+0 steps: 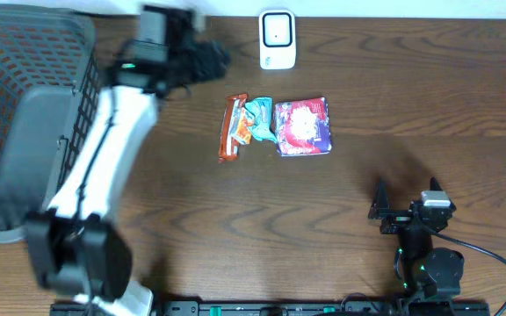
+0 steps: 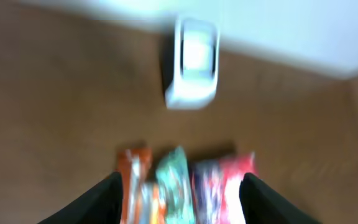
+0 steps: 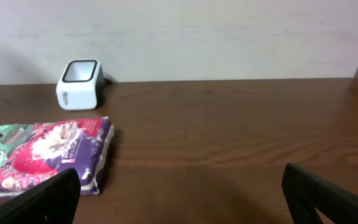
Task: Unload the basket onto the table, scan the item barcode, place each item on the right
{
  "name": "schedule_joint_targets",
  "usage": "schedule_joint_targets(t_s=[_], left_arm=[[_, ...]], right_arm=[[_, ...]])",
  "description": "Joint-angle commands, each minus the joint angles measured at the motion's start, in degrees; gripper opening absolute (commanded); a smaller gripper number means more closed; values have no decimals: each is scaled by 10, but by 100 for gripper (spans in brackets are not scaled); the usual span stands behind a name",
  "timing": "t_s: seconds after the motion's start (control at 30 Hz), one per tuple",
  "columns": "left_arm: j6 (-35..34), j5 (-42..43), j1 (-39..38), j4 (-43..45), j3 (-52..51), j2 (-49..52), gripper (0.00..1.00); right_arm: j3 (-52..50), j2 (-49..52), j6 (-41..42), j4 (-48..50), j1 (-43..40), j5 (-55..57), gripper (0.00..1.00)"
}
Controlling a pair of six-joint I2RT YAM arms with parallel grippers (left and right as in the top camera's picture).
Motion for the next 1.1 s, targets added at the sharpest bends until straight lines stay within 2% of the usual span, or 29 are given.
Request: schedule_joint_targets(t_s=[0.0, 0.23, 0.3, 0.33, 0.5, 0.73, 0.8, 0.83, 0.9, 1.0, 1.07], left_arm=[[6, -4, 71, 21, 29, -93, 61], [-3, -4, 257, 15, 29, -188, 68], [-17, -4, 311, 8, 29, -198, 69], [-38, -4, 373, -4, 29, -199, 69], [-79, -4, 481, -57, 28, -185, 72], [-68, -4, 515, -66, 22, -152, 72], [-29, -4, 512, -65, 22, -142, 73], [33, -4, 508, -67, 22, -132, 73], [92, -4, 506, -76, 22, -124, 73], [148, -4, 507, -103, 22, -121, 74], [158, -4, 507, -110, 22, -121, 74]], right_arm=[[-1, -1, 6, -2, 0, 1, 99], [-1, -1, 6, -2, 0, 1, 99], [-1, -1, 6, -2, 0, 1, 99], [-1, -1, 6, -2, 0, 1, 99], [-1, -1, 6, -2, 0, 1, 99], [-1, -1, 6, -2, 0, 1, 99], [-1, -1, 6, -2, 0, 1, 99], [-1, -1, 6, -2, 0, 1, 99], [-1, 0, 6, -2, 0, 1, 99], [-1, 0, 6, -2, 0, 1, 99], [-1, 0, 6, -2, 0, 1, 99]])
